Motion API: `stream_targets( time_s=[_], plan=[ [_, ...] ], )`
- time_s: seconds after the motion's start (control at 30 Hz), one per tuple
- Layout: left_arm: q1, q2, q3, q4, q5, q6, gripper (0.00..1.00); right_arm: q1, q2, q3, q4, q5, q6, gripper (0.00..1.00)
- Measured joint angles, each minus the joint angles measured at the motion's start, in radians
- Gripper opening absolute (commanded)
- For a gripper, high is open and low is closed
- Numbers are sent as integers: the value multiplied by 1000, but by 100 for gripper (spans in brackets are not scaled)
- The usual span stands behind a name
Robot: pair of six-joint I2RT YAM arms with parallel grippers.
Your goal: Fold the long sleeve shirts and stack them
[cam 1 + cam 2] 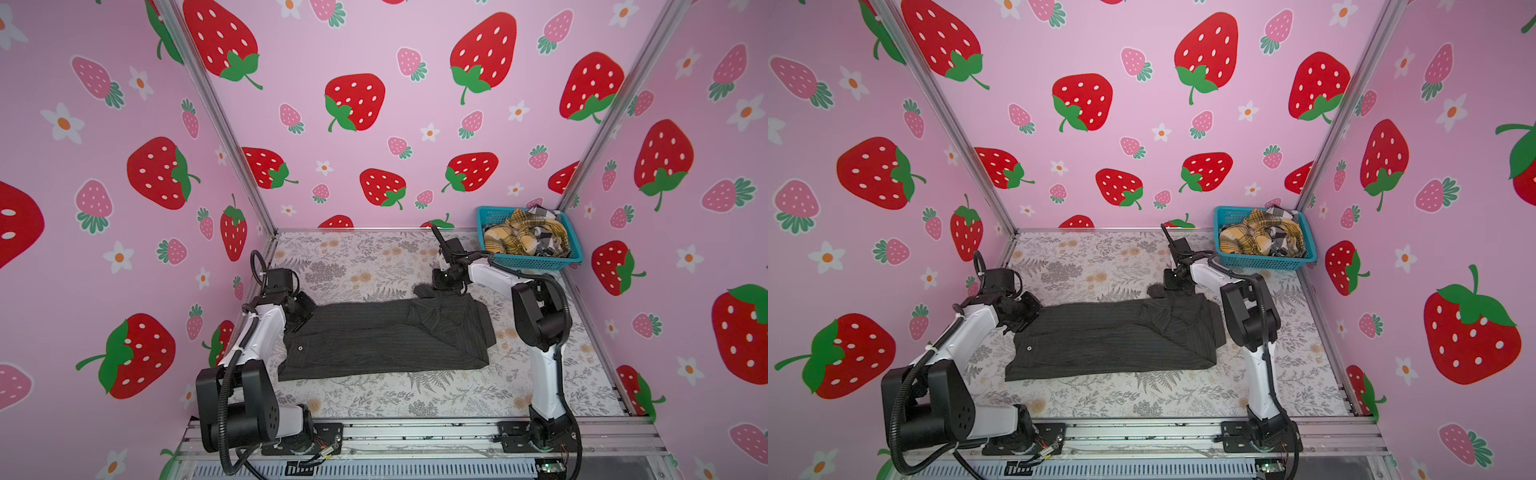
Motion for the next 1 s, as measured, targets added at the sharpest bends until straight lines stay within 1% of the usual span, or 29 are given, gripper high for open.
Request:
stream_targets(
  time_s=[0.1, 0.23, 0.33, 0.37, 0.4, 0.43, 0.47, 0.5, 0.53, 0.67, 0.73, 0.8, 0.83, 0.9, 0.97, 1.0],
  plan=[
    [1, 2, -8, 8, 4, 0, 0, 30, -111, -51, 8, 38, 0, 0],
    [3, 12, -22, 17, 16, -1, 0, 112, -296, -129, 56, 125, 0, 0],
    [3, 15, -25, 19, 25, -4, 0, 179, -388, -183, 102, 196, 1, 0],
    [3, 15, -25, 21, 28, -5, 0, 204, -410, -211, 117, 217, 2, 4],
    [3, 15, -26, 23, 32, -5, 0, 225, -427, -243, 128, 234, 3, 11],
    [3, 15, -26, 23, 35, -5, 0, 251, -443, -280, 139, 248, 9, 22],
    [3, 15, -26, 22, 40, -5, 4, 281, -461, -328, 148, 266, 14, 31],
    [3, 14, -25, 23, 43, -4, 11, 307, -479, -376, 153, 282, 19, 38],
    [3, 14, -25, 22, 44, -4, 16, 342, -501, -427, 151, 295, 24, 45],
    [1, 5, -25, 23, 66, -5, 30, 523, -637, -587, 108, 346, 52, 68],
    [-7, -15, -25, 31, 78, -11, 32, 580, -720, -615, 68, 360, 80, 73],
    [-23, -41, -25, 49, 96, -13, 32, 554, -800, -616, 32, 372, 102, 76],
    [-37, -58, -25, 57, 104, -13, 32, 510, -828, -611, 22, 362, 110, 81],
    [-61, -84, -24, 69, 122, -11, 31, 398, -840, -590, 17, 323, 116, 82],
    [-86, -106, -19, 68, 140, -7, 31, 289, -787, -562, 21, 269, 108, 79],
    [-95, -116, -17, 66, 148, -3, 30, 254, -755, -549, 23, 253, 105, 74]
  ],
)
